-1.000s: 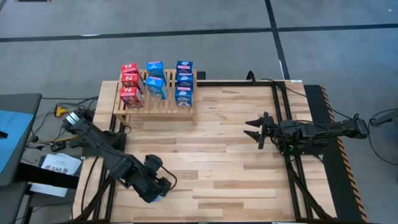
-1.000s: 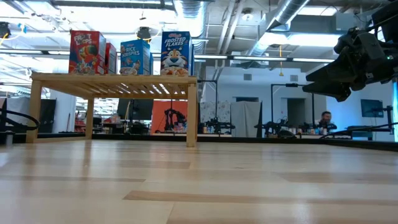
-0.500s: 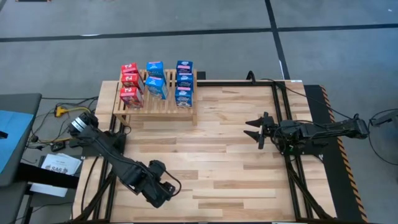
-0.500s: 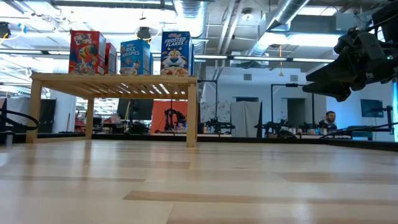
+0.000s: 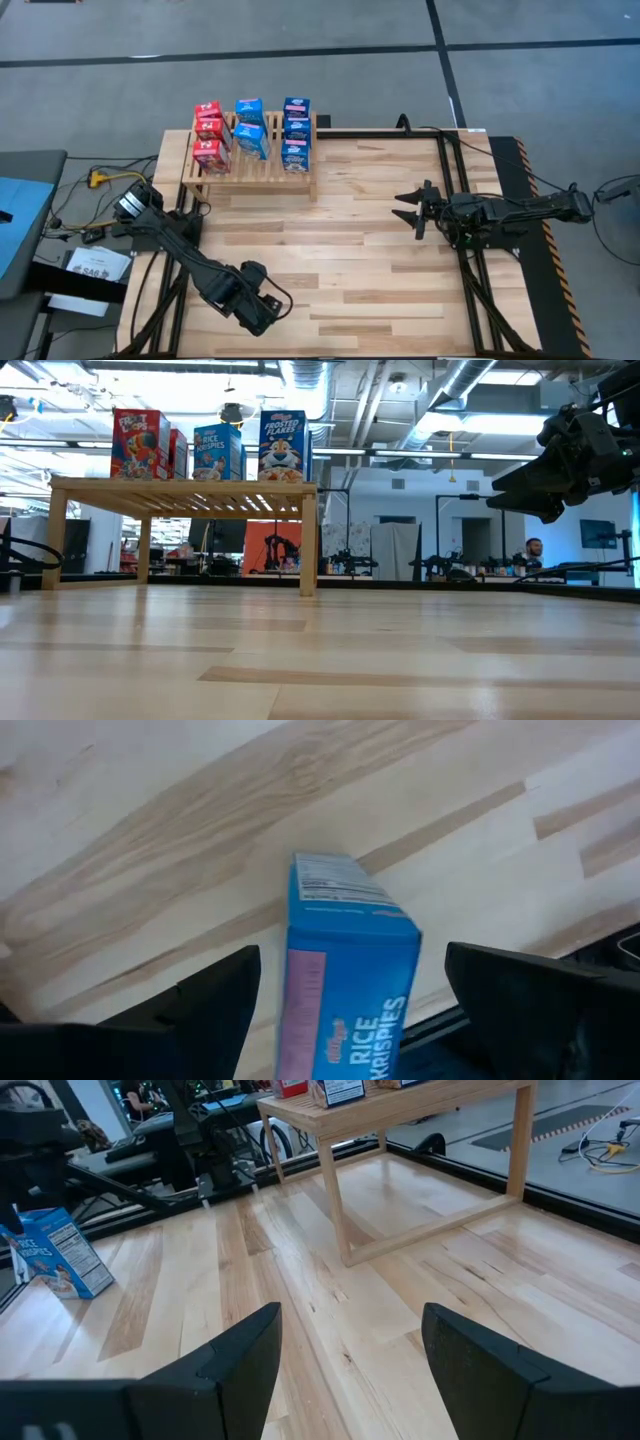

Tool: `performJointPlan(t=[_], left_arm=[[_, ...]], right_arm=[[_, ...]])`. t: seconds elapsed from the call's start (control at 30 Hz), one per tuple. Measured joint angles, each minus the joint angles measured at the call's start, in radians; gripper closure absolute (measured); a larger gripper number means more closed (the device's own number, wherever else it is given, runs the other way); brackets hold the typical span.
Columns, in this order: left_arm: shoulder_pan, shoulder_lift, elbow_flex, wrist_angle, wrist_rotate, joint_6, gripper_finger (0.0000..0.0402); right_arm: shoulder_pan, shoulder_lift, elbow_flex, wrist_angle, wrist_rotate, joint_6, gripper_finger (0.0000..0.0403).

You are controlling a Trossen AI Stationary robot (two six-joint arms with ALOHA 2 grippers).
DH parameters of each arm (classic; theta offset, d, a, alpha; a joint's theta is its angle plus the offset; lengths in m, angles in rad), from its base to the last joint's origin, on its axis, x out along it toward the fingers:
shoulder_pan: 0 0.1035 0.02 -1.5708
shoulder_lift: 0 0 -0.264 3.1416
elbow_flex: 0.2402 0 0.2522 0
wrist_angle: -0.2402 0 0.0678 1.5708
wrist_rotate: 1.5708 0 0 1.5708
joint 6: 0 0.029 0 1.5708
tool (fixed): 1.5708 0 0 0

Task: Stack cereal on shelf
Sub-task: Put the light blue cereal box the aligned with the other cereal boxes on the shelf

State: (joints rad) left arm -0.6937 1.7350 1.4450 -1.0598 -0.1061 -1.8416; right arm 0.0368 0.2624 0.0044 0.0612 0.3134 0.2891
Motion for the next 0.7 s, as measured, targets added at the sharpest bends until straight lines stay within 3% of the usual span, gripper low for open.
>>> performJointPlan(t=[0.3, 0.7], left_arm=[[-0.001, 0.001, -0.011, -0.029, -0.004, -0.006, 0.0109], [-0.001, 0.001, -0.03, -0.023, -0.005, 0.02, 0.0202]], right_arm=[[0.0, 0.0, 0.0, 0.0, 0.0, 0.0, 0.0136], [0.0, 0.0, 0.0, 0.0, 0.0, 0.0, 0.0136]])
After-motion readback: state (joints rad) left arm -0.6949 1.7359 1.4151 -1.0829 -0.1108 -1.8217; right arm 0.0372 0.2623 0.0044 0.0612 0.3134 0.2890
